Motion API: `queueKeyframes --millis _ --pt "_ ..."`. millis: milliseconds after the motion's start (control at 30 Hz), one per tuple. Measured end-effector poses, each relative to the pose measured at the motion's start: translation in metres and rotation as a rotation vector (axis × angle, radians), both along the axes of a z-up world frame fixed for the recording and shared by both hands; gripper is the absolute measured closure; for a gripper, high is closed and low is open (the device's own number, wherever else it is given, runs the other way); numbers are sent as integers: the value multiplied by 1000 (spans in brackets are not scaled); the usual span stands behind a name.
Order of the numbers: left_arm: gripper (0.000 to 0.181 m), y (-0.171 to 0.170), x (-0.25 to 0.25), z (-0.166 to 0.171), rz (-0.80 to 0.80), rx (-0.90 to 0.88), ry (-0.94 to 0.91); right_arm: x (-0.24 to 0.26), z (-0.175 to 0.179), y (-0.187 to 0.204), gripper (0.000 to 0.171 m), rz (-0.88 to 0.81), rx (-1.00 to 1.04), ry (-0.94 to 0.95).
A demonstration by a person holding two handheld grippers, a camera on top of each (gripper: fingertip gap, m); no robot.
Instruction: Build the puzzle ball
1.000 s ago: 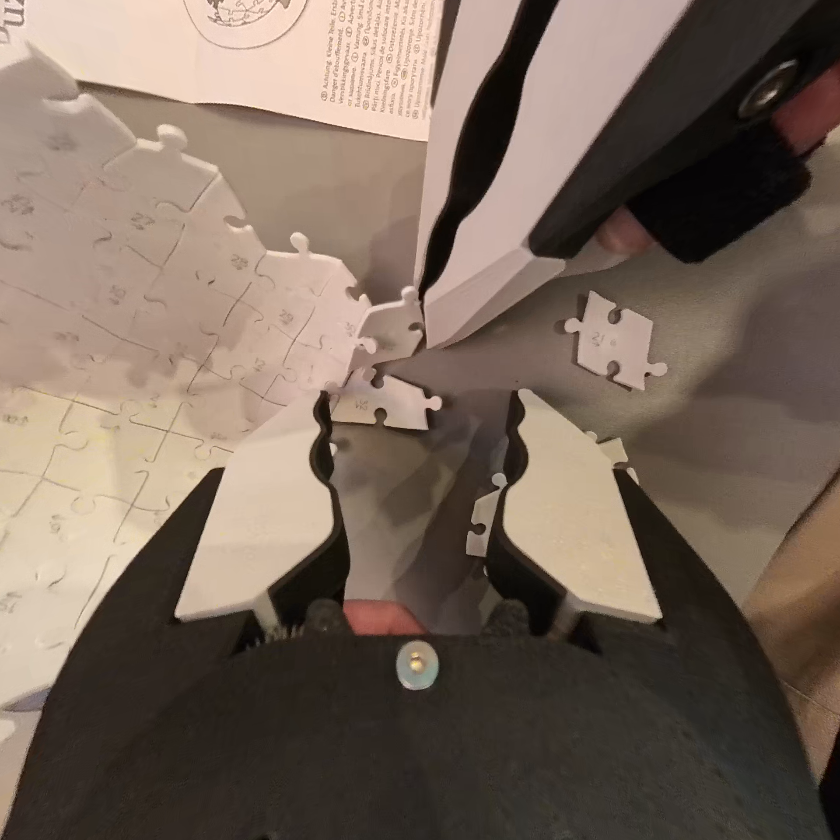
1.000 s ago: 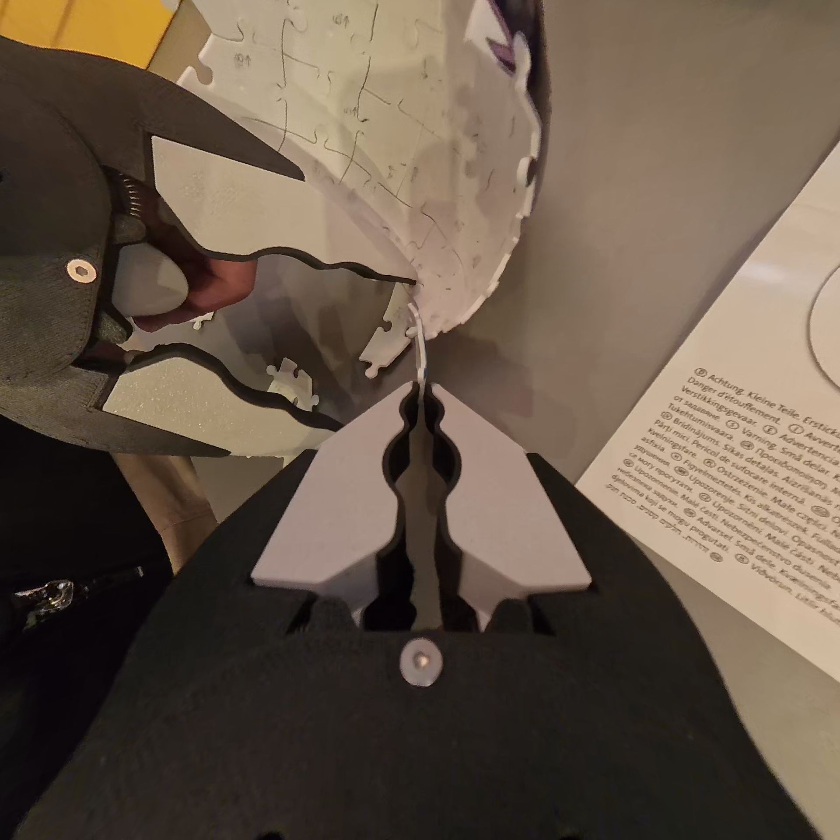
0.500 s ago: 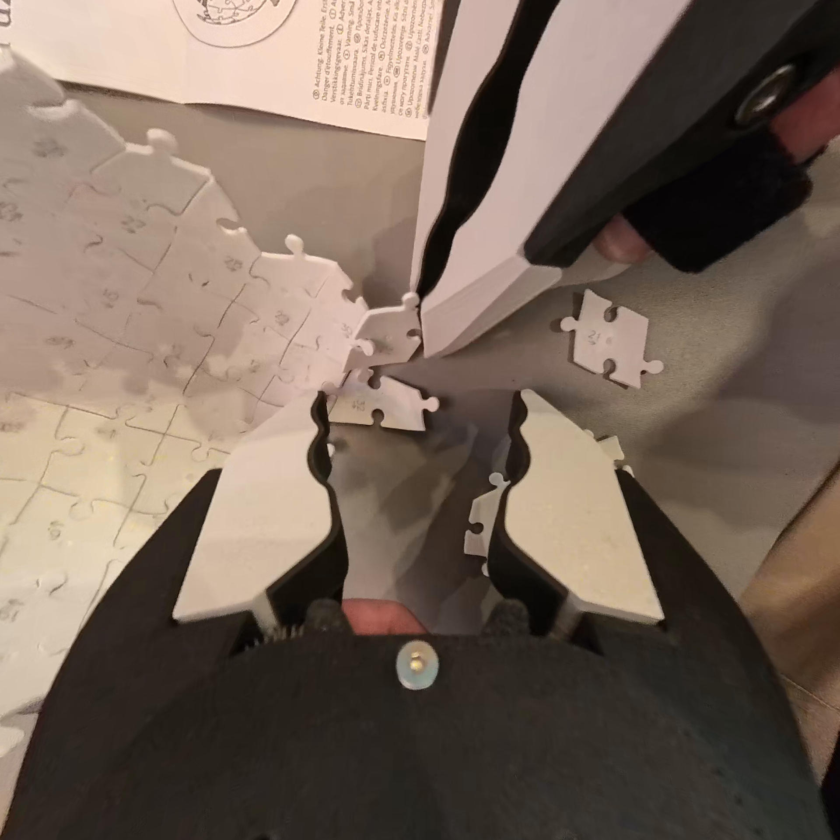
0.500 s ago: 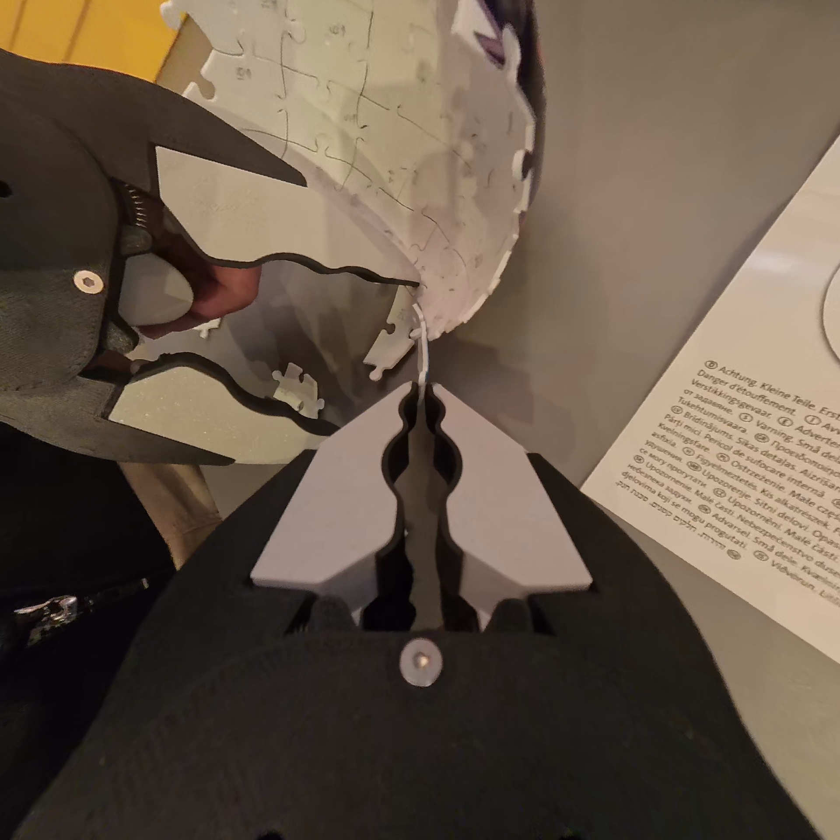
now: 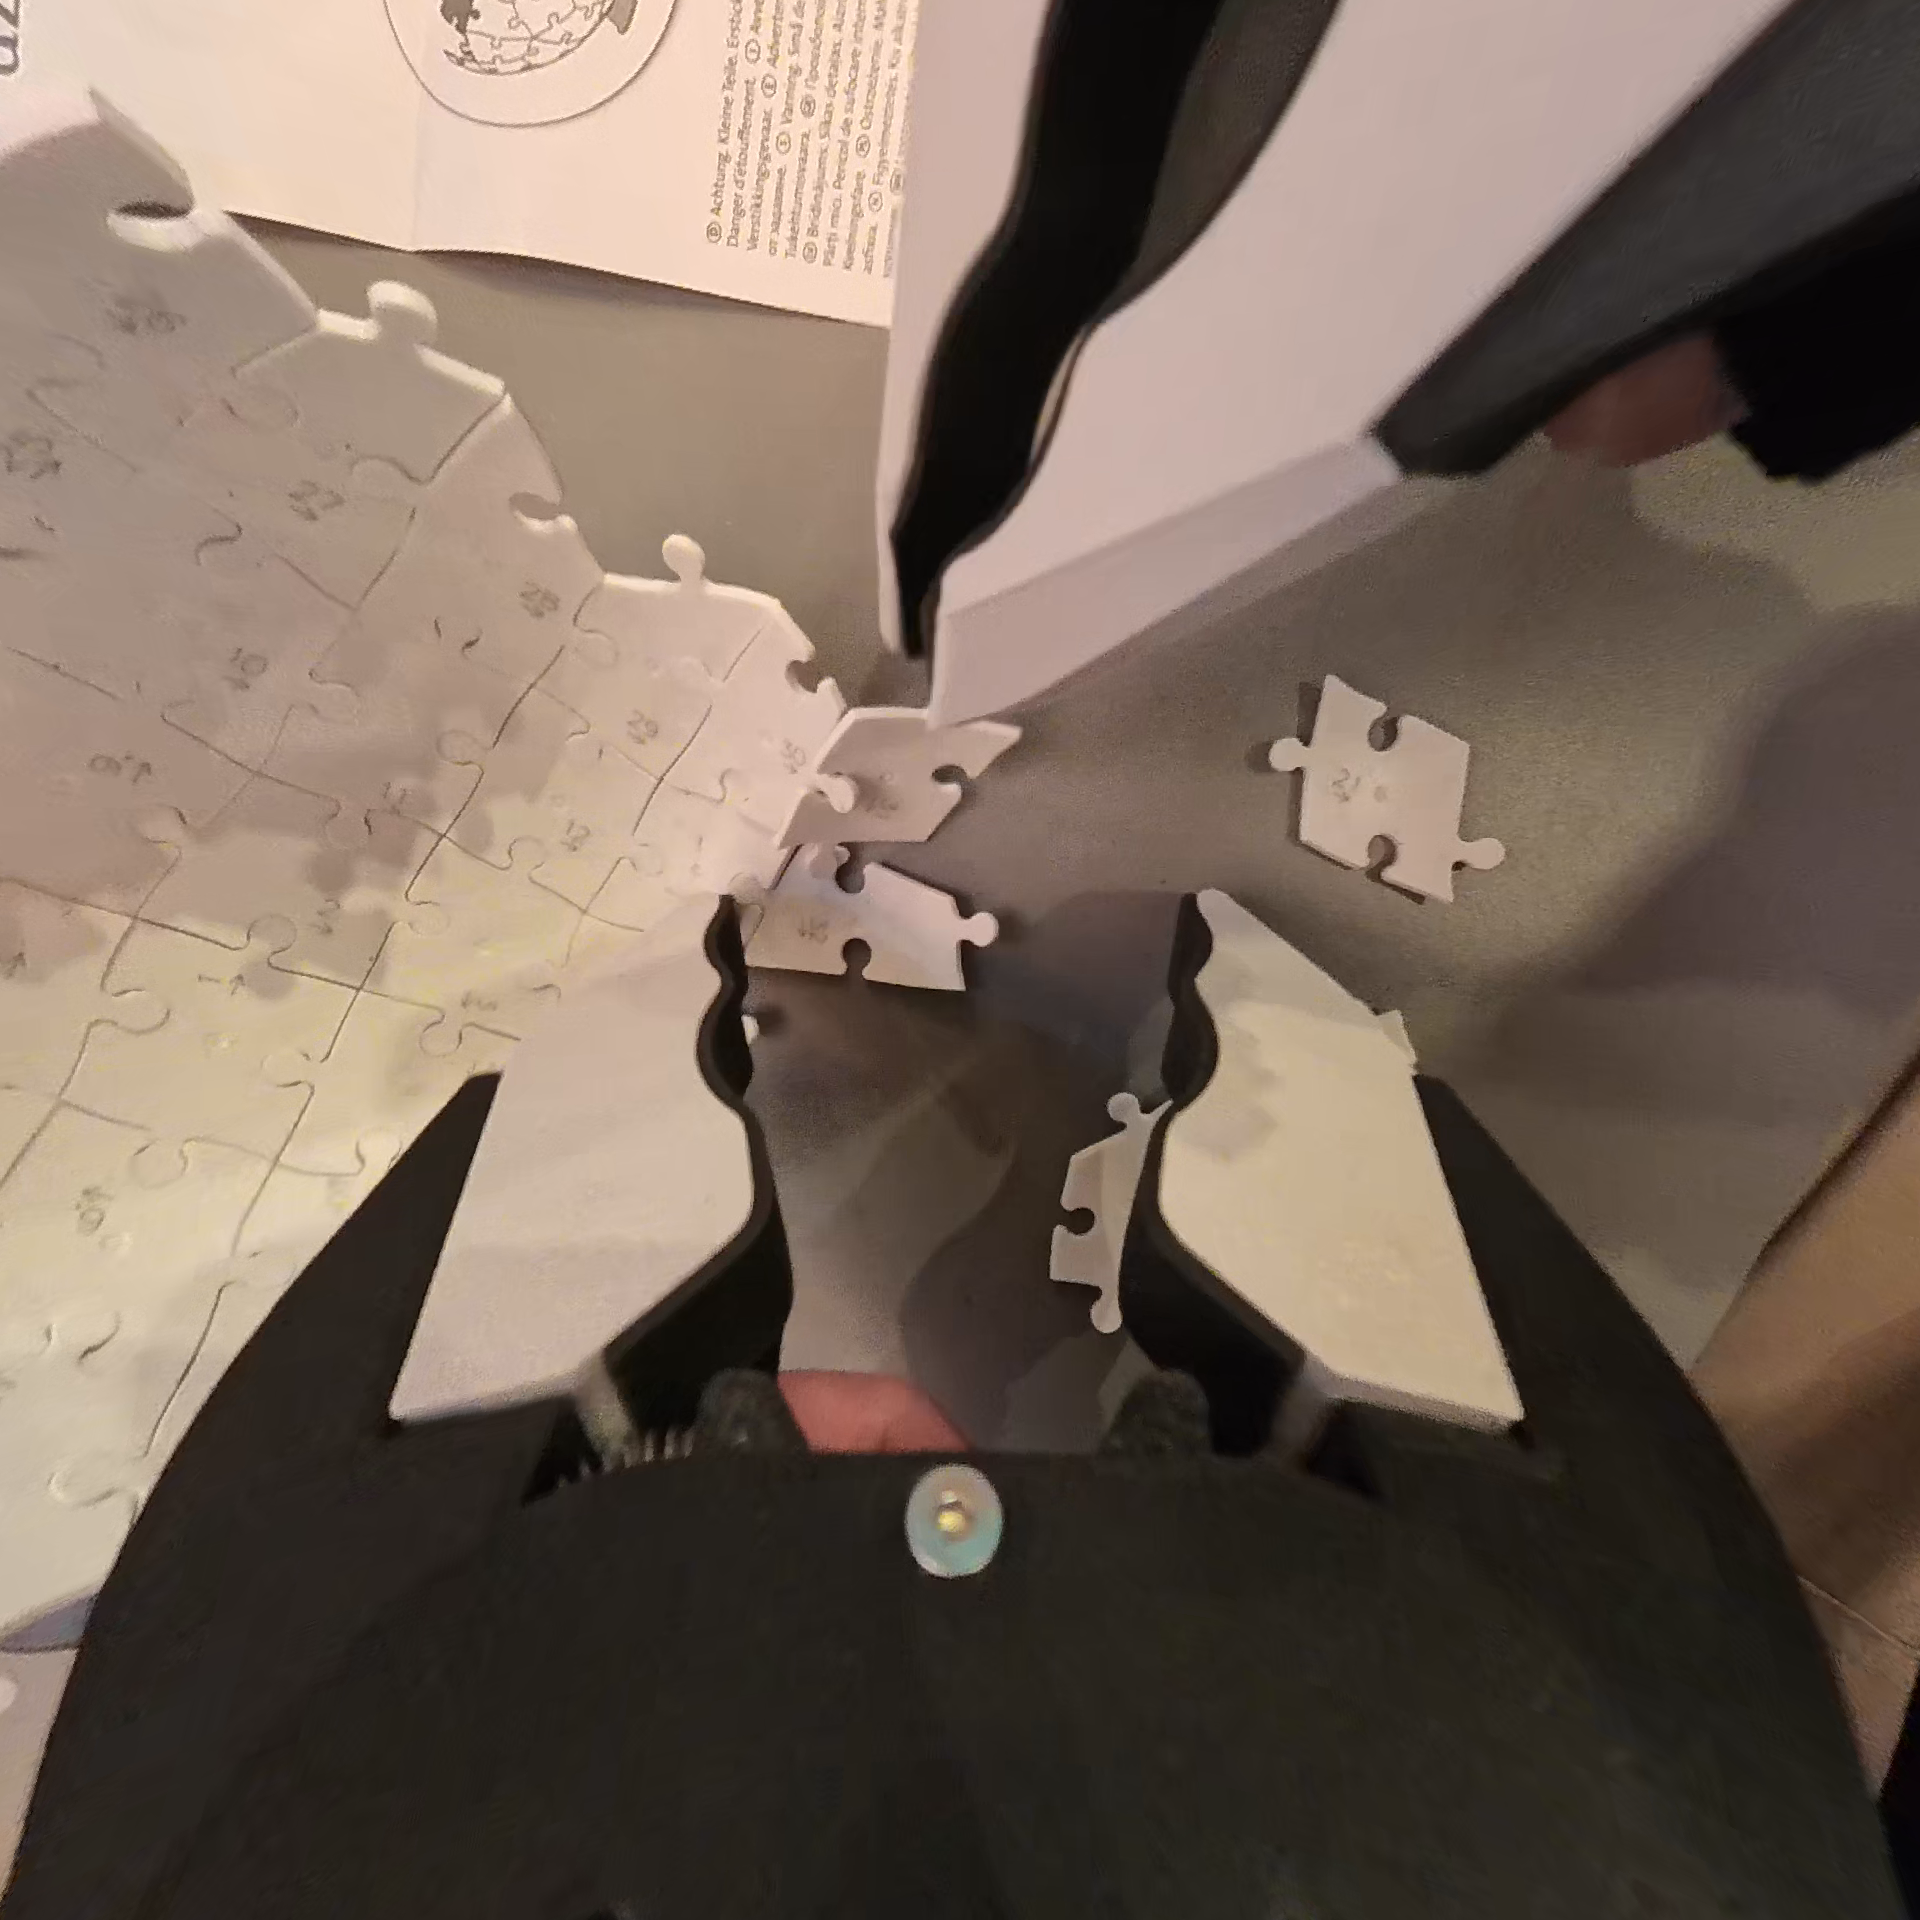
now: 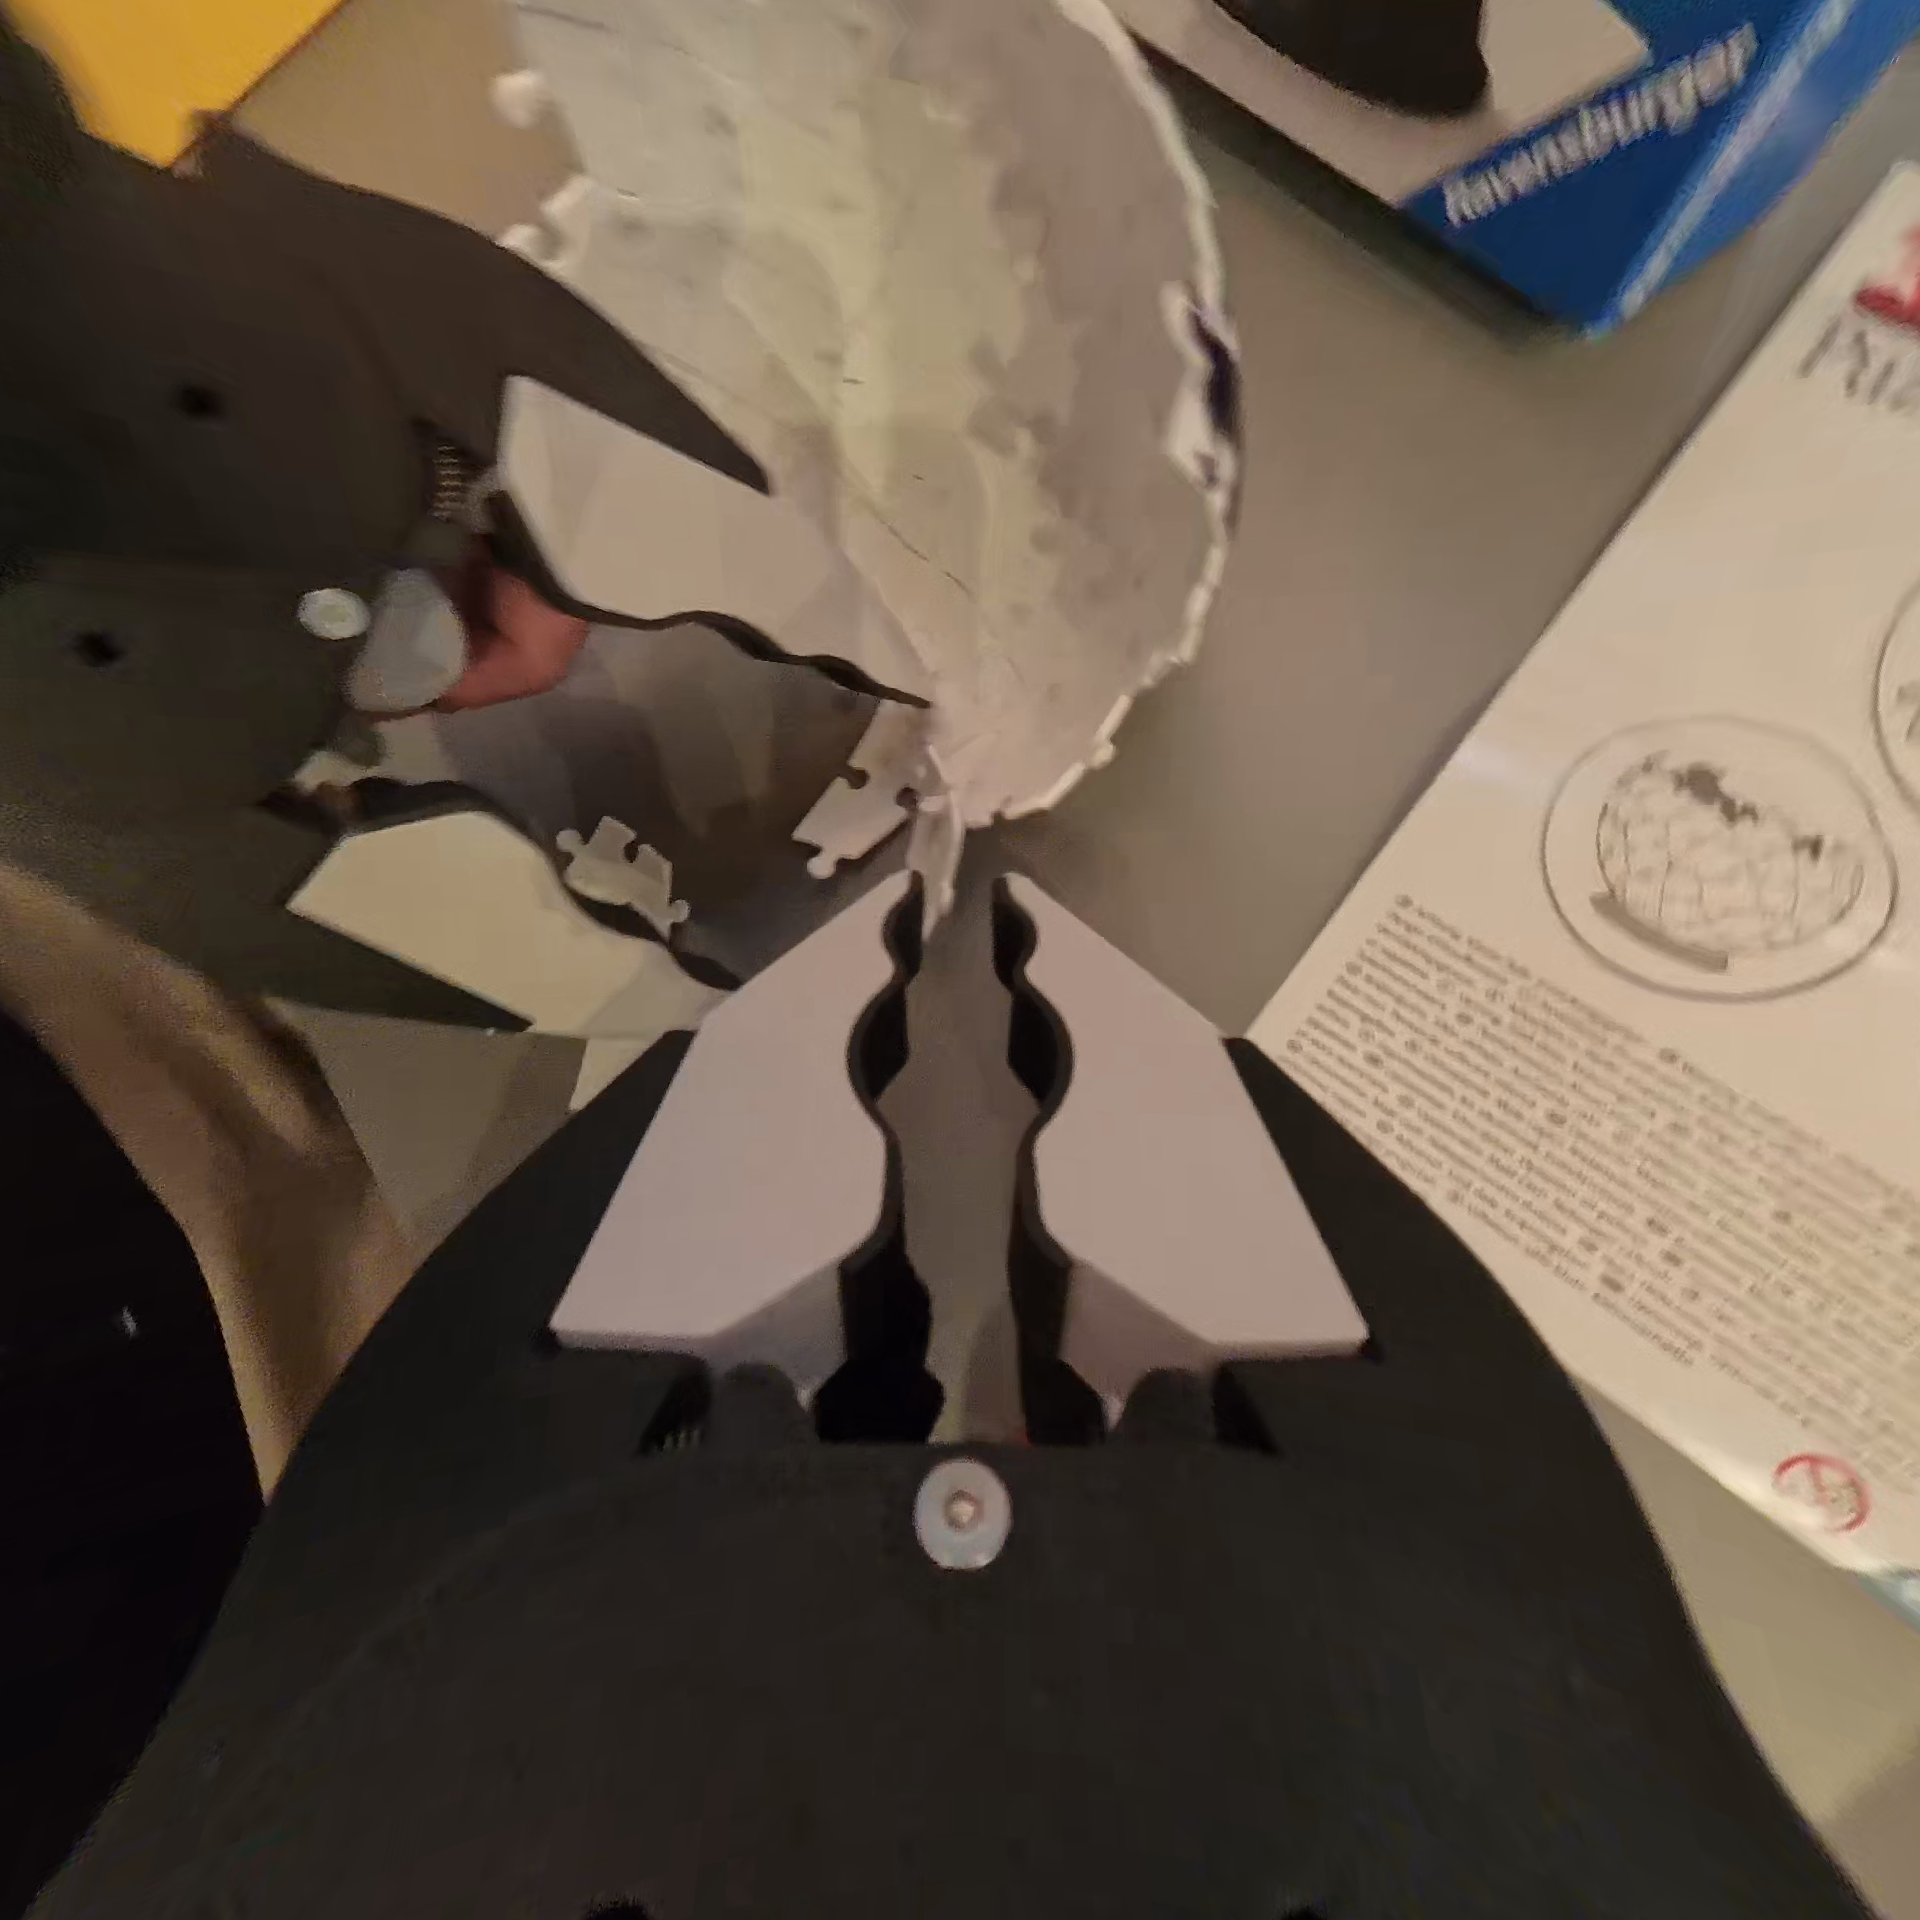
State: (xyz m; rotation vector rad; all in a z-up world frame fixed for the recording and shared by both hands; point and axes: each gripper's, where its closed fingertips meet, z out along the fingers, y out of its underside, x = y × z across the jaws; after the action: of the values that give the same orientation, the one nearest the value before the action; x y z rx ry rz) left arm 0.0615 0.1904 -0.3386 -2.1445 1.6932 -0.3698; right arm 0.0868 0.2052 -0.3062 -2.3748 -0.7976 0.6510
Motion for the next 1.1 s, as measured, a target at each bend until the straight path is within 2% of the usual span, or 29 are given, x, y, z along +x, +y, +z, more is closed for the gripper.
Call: queueKeyframes --millis 67,167,233,300,367,833,1100 --pt "103 0 1 0 -1 0 -2 0 -1 1 168 36 33 -54" --pt "103 0 1 0 0 0 -4 0 -18 0 146 22 -21 -90" --pt "103 0 1 0 1 1 -7 -8 -19 -2 151 10 -63 -15" --pt "102 0 1 0 1 1 -7 -10 -20 -1 168 -19 -96 47" --pt "102 -1 1 0 0 4 -4 -12 -19 -2 170 -41 -136 104" --pt "106 0 7 11 -23 37 -97 -12 -21 -1 171 -86 -185 171" --pt "103 -3 4 0 -34 12 -40 -12 -21 -1 171 -90 -193 173"
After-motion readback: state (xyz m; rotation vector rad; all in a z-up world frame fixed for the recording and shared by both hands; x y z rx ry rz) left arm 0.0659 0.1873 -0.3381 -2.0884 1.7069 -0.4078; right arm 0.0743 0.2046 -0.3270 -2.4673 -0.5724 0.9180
